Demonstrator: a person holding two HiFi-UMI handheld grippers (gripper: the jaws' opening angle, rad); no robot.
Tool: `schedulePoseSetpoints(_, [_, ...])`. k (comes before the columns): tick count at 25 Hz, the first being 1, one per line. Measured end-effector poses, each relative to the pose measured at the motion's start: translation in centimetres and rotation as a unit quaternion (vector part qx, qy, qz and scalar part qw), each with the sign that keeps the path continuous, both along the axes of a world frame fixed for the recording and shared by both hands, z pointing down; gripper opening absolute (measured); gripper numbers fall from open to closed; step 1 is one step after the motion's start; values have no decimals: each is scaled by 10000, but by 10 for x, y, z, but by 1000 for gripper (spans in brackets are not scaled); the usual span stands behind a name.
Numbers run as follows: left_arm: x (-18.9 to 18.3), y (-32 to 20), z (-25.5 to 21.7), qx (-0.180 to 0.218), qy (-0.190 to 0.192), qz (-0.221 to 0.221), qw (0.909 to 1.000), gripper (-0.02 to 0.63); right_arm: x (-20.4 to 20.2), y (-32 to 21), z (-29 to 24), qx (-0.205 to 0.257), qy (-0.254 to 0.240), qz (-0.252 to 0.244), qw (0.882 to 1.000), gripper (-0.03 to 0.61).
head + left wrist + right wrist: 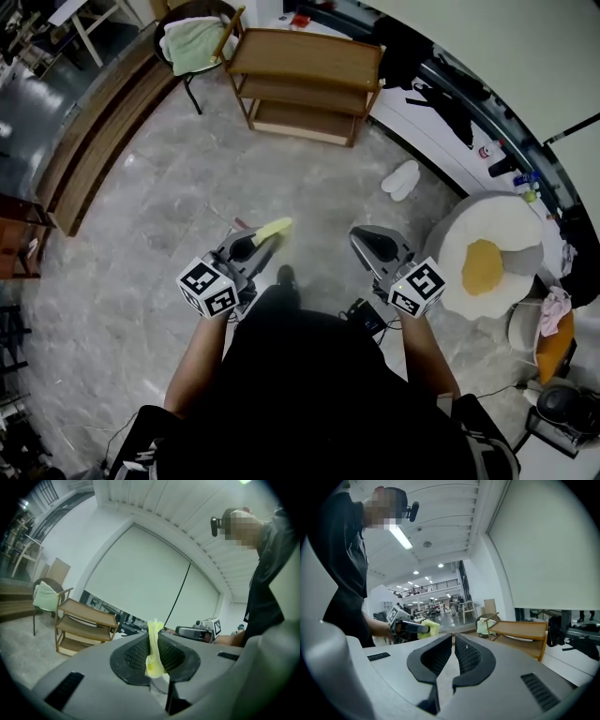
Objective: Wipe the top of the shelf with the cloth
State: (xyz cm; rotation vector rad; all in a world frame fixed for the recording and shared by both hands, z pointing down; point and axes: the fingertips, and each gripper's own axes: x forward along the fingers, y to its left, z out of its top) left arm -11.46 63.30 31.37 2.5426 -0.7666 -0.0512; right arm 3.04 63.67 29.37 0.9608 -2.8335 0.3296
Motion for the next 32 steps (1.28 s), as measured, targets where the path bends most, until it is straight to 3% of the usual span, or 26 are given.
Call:
schedulePoseSetpoints(6, [-22, -102, -16, 19, 252, 253, 9994, 37, -11, -89, -15, -19, 64, 317, 9995, 31])
schedulePoseSetpoints(9, [-21, -147, -14, 43, 204, 363, 9991, 37, -11, -123, -20, 25, 29, 430, 9991, 31])
schedulePoseSetpoints(19, [39, -284, -4, -154, 289, 496, 9982, 37, 41, -261, 0, 26, 192, 394, 9990, 31])
schedulePoseSetpoints(27, [99, -407, -18, -187, -123, 432, 9988, 37, 97, -383, -9, 46, 84, 229, 9997, 31])
schedulePoseSetpoints(32, [130, -464, -29, -90, -99, 421, 9990, 37, 117, -449, -11, 204, 40, 353, 9992, 31])
